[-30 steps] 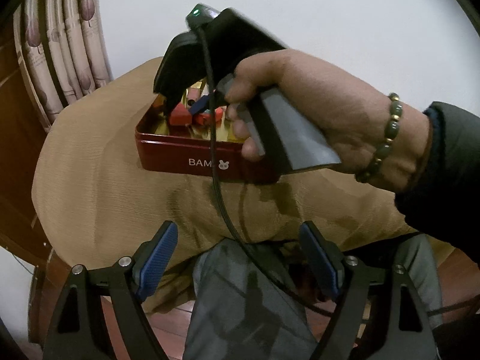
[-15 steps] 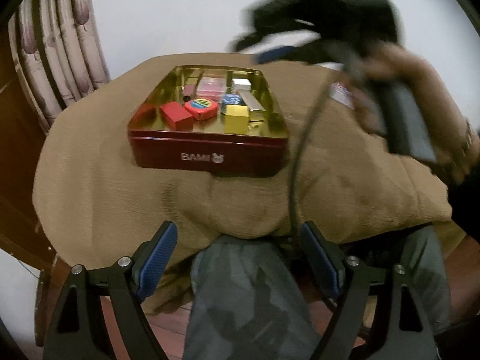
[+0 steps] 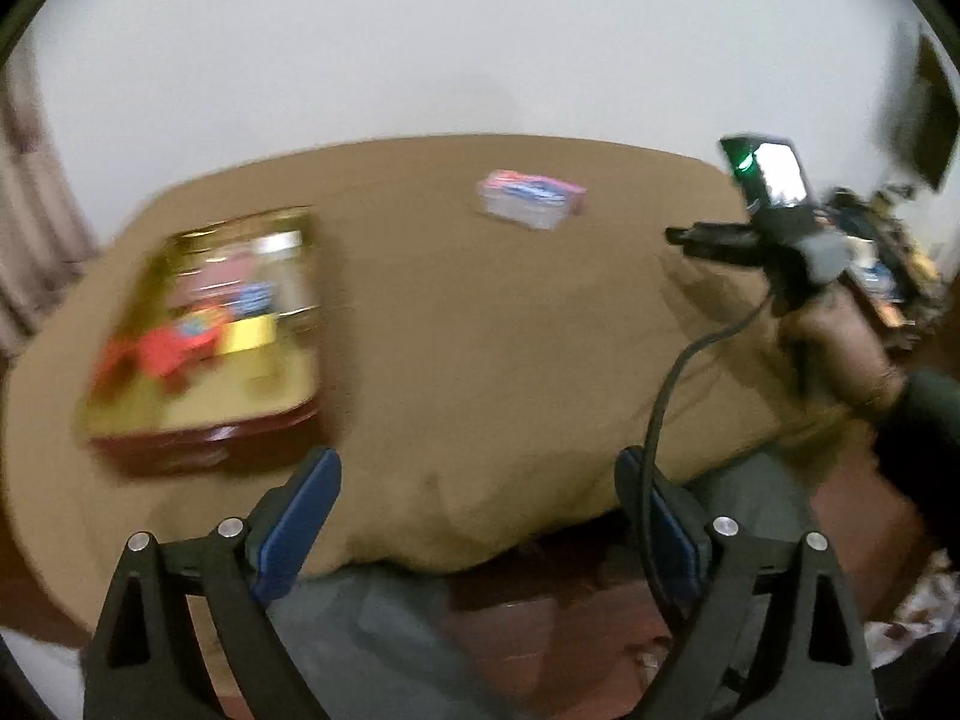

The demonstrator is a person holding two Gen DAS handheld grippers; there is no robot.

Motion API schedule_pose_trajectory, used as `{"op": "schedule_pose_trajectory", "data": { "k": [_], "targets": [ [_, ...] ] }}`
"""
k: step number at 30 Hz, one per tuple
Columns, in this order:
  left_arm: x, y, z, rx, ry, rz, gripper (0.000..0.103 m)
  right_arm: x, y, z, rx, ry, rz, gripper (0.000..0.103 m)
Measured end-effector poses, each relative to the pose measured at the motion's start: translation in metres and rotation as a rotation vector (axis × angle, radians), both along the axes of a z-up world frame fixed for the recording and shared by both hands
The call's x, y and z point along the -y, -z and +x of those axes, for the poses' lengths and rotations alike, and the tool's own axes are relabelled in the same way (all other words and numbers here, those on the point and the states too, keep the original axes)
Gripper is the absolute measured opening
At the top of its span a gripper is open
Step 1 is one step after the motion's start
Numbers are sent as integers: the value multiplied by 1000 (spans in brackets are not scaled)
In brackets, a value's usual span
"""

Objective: Organize rigid objects
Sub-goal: 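Reach the left tool to the clear floss box and grasp it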

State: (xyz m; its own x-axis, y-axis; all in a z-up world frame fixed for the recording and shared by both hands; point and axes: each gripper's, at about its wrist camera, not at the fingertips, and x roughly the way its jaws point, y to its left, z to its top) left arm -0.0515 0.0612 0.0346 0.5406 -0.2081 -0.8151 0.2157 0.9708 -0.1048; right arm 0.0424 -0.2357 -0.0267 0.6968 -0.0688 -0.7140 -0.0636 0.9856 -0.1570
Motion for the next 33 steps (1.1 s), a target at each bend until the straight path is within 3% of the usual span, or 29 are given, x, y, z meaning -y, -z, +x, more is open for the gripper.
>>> {"op": "schedule_pose_trajectory", "data": {
  "k": [1,3,5,8,11,15,18,21,25,30,33],
  "targets": [
    [7,0,8,-37,61,-52,91,13,4,3,-10,38,-5,38],
    [25,-6,16,-37,245,-149,91,47,9,8,-42,94,108,38],
    [42,-9,16,-9,347,-118,91,72,6,8,-40,120,223,38],
    [63,-11,21,-3,477,-95,91,90,-5,14,-14,132,238,38],
    [69,-12,31,33,495,-20,91,115,-15,18,31,161,284,38],
    [63,-12,77,27,320,20,91,136,-9,20,35,195,324,38],
    [58,-2,134,-8,89,12,91,126,13,24,-2,208,323,38],
    [51,14,193,-111,-93,-102,91,116,10,19,44,189,324,38],
    [51,29,243,-203,-234,-235,89,123,17,22,8,179,358,39],
    [65,22,268,-168,-343,-252,88,116,16,21,18,144,405,39],
    [69,29,286,-198,-426,-293,88,115,16,21,18,129,421,39]
  ]
}}
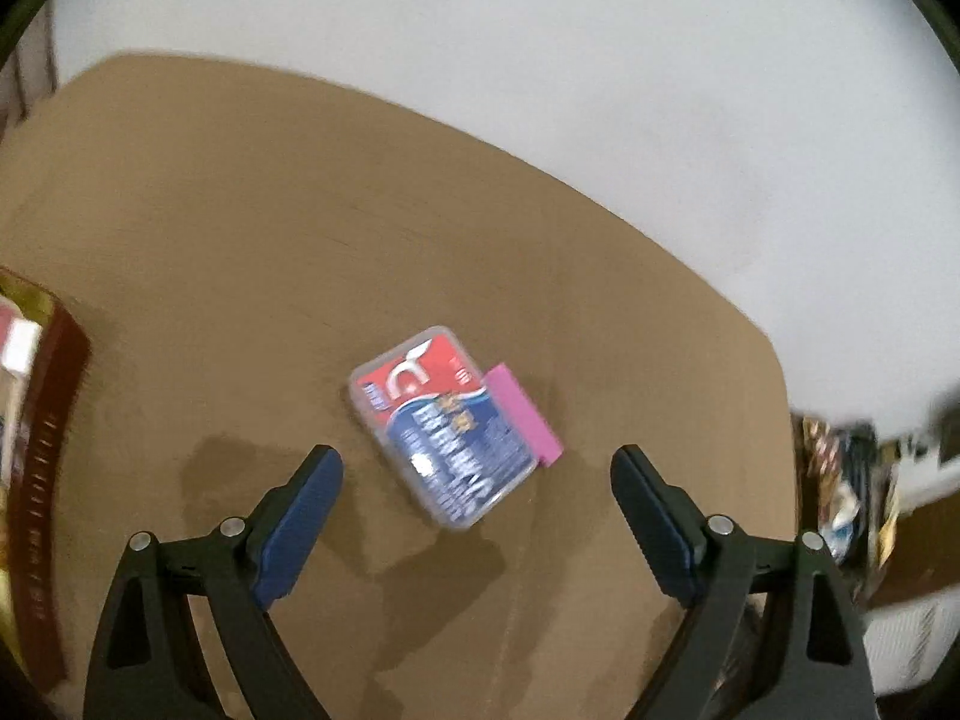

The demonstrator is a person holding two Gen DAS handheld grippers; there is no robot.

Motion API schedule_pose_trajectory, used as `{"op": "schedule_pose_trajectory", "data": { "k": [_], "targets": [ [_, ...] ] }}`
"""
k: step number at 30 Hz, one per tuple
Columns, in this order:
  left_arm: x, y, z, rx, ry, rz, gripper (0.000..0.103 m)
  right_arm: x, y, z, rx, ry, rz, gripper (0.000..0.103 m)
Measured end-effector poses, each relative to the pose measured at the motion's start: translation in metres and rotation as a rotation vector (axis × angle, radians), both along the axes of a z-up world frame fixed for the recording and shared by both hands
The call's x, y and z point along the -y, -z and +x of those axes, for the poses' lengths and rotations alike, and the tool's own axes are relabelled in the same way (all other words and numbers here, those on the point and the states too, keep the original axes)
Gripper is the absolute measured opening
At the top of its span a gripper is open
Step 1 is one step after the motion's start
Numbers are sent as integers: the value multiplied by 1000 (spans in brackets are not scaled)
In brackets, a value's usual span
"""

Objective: Organize rigid objects
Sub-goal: 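Reach the left tool to the clear floss box and grasp it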

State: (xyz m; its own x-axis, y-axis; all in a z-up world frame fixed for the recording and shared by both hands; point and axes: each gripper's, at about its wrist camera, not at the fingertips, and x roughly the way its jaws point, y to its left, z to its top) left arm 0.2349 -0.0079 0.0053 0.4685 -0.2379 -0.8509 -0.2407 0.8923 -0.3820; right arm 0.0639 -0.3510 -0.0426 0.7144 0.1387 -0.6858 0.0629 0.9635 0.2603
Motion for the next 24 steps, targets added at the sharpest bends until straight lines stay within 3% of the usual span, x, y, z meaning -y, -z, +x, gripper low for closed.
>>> {"op": "schedule_pose_trajectory", "data": {
  "k": [6,12,24],
  "targets": [
    [-6,30,21,-127,-219,-38,88,3,-2,-6,44,-15,40,39],
    [-4,54,32,-204,-295,-33,82,5,-5,-9,68,-23,62,39],
    [-35,62,39,-197,-442,-81,72,9,-5,-12,90,-19,85,39]
  ]
}}
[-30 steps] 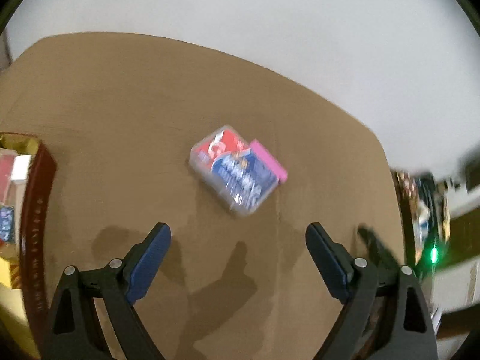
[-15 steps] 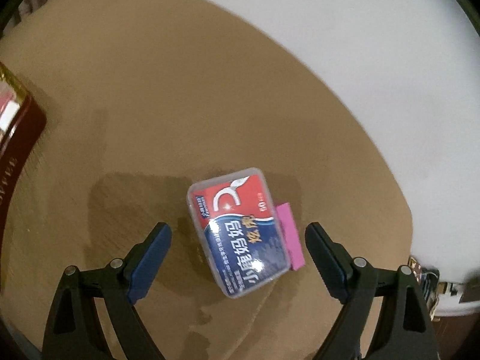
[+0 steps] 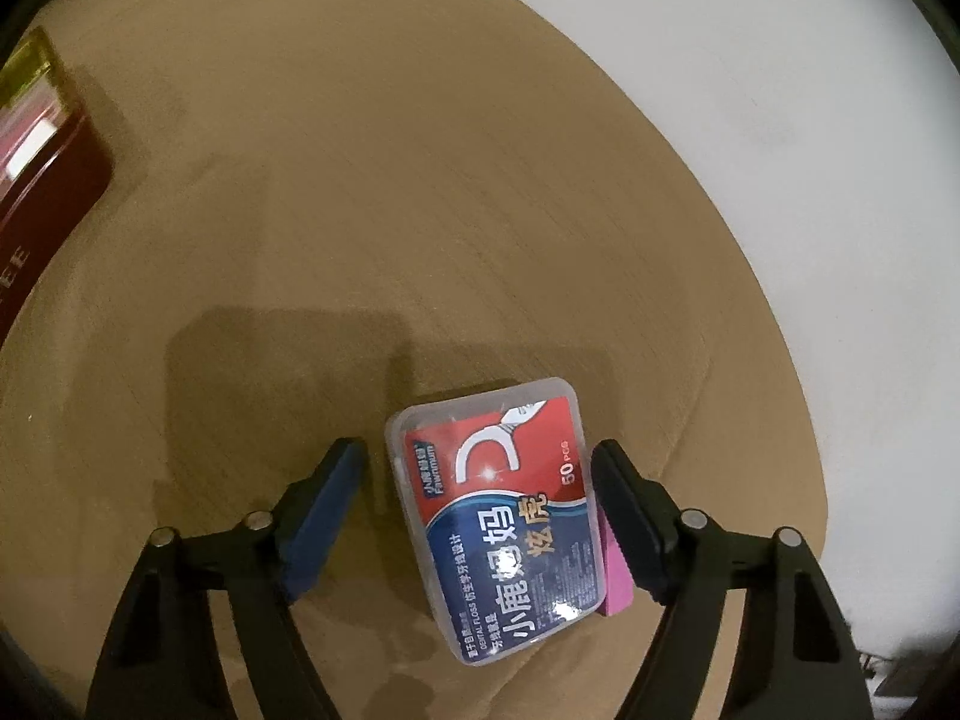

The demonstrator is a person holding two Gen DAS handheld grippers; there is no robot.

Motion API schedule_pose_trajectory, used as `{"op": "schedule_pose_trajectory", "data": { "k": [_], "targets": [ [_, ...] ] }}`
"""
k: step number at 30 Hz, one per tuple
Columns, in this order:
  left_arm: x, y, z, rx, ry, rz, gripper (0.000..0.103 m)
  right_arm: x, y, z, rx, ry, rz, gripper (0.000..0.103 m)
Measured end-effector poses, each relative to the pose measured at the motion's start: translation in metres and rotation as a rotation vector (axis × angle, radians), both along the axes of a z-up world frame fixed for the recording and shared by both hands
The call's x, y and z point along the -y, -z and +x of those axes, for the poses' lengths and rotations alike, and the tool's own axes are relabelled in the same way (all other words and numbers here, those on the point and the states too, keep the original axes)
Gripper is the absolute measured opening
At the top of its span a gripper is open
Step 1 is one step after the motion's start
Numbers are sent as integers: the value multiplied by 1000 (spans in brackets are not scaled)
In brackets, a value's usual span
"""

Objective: Organize rigid objects
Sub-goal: 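Carry the clear floss box into the tin box and release it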

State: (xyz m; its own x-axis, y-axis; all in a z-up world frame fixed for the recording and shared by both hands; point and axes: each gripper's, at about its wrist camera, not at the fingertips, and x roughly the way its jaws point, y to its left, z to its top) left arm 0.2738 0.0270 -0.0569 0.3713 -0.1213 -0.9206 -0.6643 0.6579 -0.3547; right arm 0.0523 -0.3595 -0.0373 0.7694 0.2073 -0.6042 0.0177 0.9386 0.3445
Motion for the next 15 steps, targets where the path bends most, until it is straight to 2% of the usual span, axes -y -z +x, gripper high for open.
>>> {"op": "schedule_pose_trajectory", "data": {
  "k": [7,11,13,15],
  "targets": [
    [4,0,-11,-94,7,23,68,0,1,2,-5,7,2,39],
    [16,-2,7,-149,30,100,68,0,1,3,-5,8,3,42],
    [22,-3,9,-171,60,163,60,0,1,5,-5,8,7,42],
    [26,-5,10,-167,96,181,60,1,2,5,-6,13,13,42]
  ]
}}
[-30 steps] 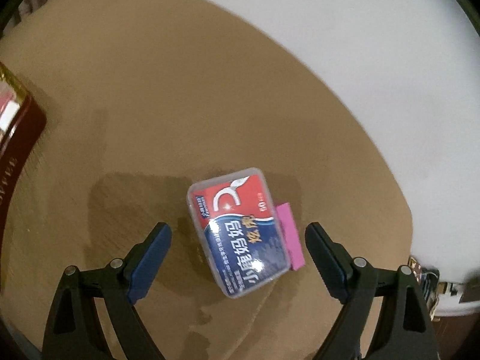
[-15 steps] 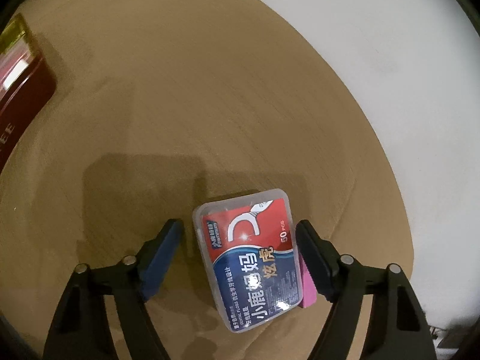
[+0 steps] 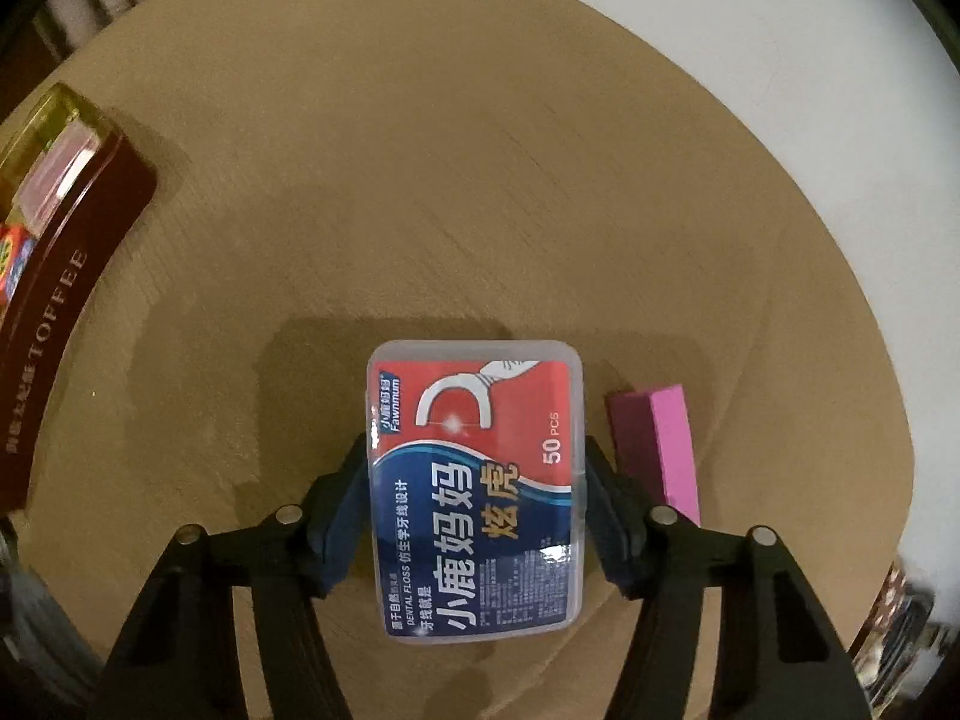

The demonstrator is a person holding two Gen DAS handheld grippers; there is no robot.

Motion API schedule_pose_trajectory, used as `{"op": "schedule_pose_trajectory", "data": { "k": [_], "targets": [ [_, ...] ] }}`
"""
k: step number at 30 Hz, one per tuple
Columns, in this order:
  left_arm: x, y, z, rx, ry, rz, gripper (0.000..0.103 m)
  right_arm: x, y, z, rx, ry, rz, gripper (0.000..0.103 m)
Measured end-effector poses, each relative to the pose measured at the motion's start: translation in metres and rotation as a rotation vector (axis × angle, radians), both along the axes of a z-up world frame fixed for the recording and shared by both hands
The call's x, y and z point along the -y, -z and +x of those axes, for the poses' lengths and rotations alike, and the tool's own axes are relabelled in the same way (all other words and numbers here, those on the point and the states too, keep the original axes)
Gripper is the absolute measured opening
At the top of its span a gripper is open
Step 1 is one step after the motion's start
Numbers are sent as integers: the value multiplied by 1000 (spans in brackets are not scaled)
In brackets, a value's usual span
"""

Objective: Organize rigid objects
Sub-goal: 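Carry the clear floss box into the tin box and release it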

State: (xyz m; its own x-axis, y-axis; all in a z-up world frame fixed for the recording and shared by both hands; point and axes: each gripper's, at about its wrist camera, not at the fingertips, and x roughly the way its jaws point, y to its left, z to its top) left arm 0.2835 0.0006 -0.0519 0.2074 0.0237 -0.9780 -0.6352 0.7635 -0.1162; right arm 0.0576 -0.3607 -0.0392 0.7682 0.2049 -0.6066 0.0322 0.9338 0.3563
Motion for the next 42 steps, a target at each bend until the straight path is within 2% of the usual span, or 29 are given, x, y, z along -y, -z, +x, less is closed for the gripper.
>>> {"op": "schedule_pose_trajectory", "data": {
  "k": [3,8,12,15,17,20,24,27,30,34,36,39,42],
  "targets": [
    [10,-3,-3,2,69,18,59,1,1,0,0,4,4,42],
    [14,-16,-39,24,217,37,59,2,2,1,-4,9,6,42],
    [5,-46,-74,79,325,45,59,1,4,3,-17,14,1,42],
    [-23,-76,-105,122,339,40,59,-1,5,5,-32,21,-8,42],
    [-42,-89,-123,137,313,48,59,-2,6,6,-46,26,-18,42],
    [-101,-107,-152,142,223,35,59,-5,8,10,-66,26,-34,42],
    [-194,-118,-202,149,48,45,59,-9,11,14,-86,32,-49,42],
    [-242,-97,-223,157,-100,-2,59,-13,13,17,-97,35,-60,42],
    [-263,-77,-234,166,-203,-69,59,-14,14,16,-100,36,-62,42],
    [-268,-57,-237,172,-271,-142,59,-14,14,16,-104,37,-65,42],
    [-273,-55,-236,173,-299,-149,58,-15,14,16,-103,37,-63,42],
    [-271,-34,-235,163,-343,-155,58,-14,14,16,-102,36,-60,42],
    [-269,-37,-235,174,-357,-139,58,-13,15,15,-102,37,-56,43]
  ]
}}
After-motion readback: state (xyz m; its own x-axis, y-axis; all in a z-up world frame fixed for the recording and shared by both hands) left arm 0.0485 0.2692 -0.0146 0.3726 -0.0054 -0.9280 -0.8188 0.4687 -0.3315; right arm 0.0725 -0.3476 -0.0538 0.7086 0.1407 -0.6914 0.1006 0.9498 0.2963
